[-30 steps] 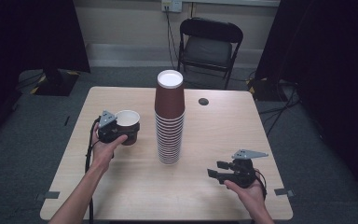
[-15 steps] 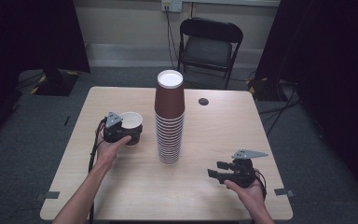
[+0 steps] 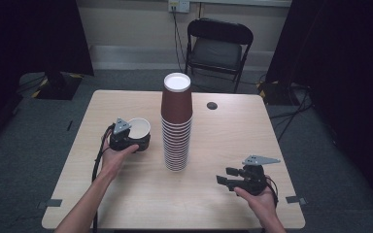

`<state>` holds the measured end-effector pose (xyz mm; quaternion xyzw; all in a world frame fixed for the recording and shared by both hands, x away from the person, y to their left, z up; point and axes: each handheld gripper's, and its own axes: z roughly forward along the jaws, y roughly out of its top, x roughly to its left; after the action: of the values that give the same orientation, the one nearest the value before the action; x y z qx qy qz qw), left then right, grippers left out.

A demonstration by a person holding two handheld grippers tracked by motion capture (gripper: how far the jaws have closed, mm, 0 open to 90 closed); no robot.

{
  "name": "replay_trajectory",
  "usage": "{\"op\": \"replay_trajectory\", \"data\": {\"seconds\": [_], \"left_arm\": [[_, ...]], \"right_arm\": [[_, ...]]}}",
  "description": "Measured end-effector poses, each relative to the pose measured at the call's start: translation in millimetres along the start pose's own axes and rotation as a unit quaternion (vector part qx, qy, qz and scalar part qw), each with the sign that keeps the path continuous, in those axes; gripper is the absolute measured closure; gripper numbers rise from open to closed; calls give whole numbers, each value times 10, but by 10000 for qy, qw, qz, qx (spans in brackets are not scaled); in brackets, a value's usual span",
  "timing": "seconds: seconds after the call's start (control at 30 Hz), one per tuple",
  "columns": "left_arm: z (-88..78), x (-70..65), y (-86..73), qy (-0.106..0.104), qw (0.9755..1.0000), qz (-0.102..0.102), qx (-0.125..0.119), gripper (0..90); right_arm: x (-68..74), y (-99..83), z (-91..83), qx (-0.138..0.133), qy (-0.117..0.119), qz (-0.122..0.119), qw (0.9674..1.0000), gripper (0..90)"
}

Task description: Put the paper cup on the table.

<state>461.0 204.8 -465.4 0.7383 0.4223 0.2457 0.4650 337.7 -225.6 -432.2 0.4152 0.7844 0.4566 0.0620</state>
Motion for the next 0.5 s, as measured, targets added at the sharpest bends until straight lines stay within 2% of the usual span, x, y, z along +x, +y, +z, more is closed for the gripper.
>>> {"op": "replay_trajectory", "data": {"seconds": [0.13, 0.2, 0.43, 0.47, 0.5], "left_arm": [[3, -11, -45, 79, 10000, 6, -52, 93], [11, -16, -72, 118, 9999, 85, -38, 107], [35, -10, -115, 74, 9999, 106, 38, 123], [39, -14, -126, 120, 9996, 232, 121, 124], [39, -14, -126, 120, 9996, 232, 121, 131]], "right_arm": [[-14, -3, -5, -1, 10, 44, 10000, 412], [-11, -3, -5, -6, 3, 45, 10000, 412], [13, 4, 2, -59, 43, 6, 10000, 405], [15, 7, 7, -58, 53, 3, 10000, 403], [15, 7, 7, -58, 53, 3, 10000, 403]]}}
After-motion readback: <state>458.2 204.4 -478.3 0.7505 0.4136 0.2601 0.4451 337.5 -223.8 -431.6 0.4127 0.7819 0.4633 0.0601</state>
